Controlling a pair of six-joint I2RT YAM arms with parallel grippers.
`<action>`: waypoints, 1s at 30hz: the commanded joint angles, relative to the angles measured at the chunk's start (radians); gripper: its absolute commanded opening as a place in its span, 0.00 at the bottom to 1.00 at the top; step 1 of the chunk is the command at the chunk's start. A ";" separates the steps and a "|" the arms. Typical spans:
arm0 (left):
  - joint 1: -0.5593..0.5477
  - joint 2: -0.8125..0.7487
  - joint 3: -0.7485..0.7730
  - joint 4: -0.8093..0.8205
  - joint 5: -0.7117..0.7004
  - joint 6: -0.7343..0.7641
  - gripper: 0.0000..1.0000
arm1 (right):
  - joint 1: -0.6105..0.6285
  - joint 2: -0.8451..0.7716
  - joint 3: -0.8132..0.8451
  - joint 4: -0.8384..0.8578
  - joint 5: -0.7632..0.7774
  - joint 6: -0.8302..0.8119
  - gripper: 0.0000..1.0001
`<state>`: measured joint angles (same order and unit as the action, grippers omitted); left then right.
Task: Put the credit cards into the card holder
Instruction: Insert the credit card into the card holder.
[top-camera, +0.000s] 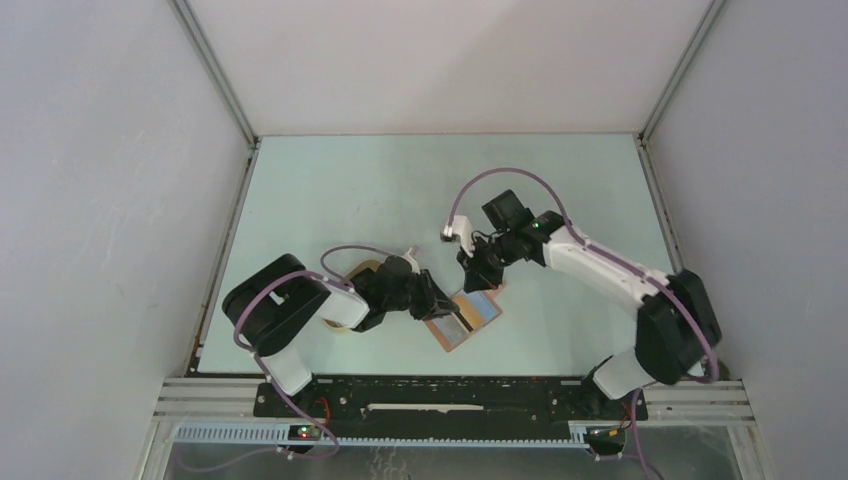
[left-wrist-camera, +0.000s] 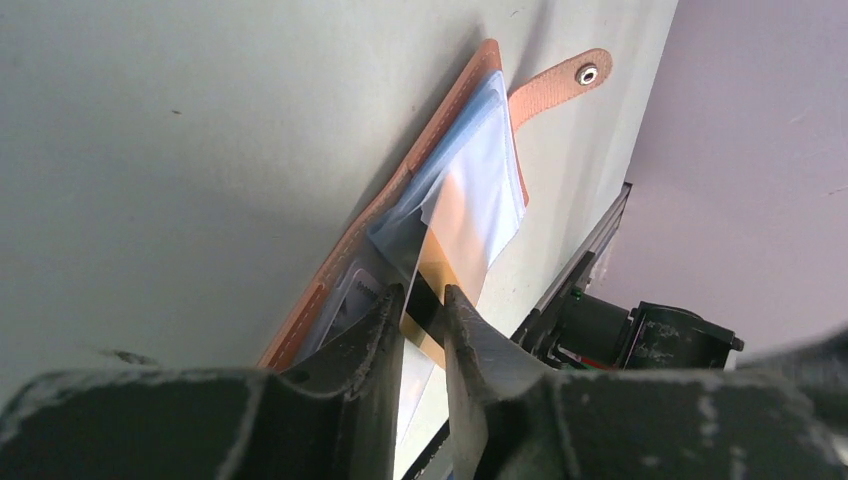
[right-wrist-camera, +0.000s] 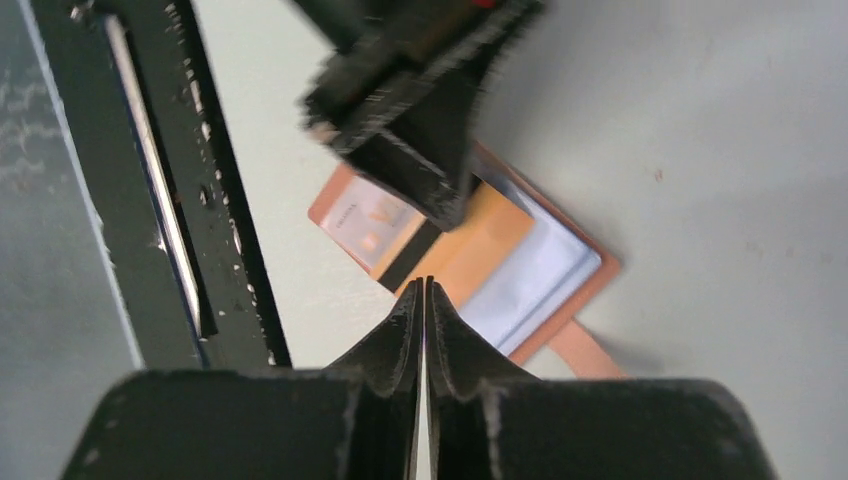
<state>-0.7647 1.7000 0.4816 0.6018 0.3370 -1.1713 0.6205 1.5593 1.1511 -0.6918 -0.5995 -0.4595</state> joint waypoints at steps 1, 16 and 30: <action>-0.012 0.029 -0.041 -0.030 -0.007 0.032 0.28 | 0.095 -0.165 -0.149 0.051 -0.091 -0.290 0.12; -0.012 0.031 -0.048 -0.007 -0.007 0.042 0.28 | 0.374 -0.155 -0.347 0.337 0.155 -0.569 0.08; -0.012 0.033 -0.048 -0.006 -0.007 0.047 0.28 | 0.423 -0.036 -0.332 0.394 0.335 -0.525 0.06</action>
<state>-0.7666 1.7084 0.4698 0.6449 0.3382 -1.1694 1.0286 1.5085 0.8001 -0.3355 -0.3214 -1.0035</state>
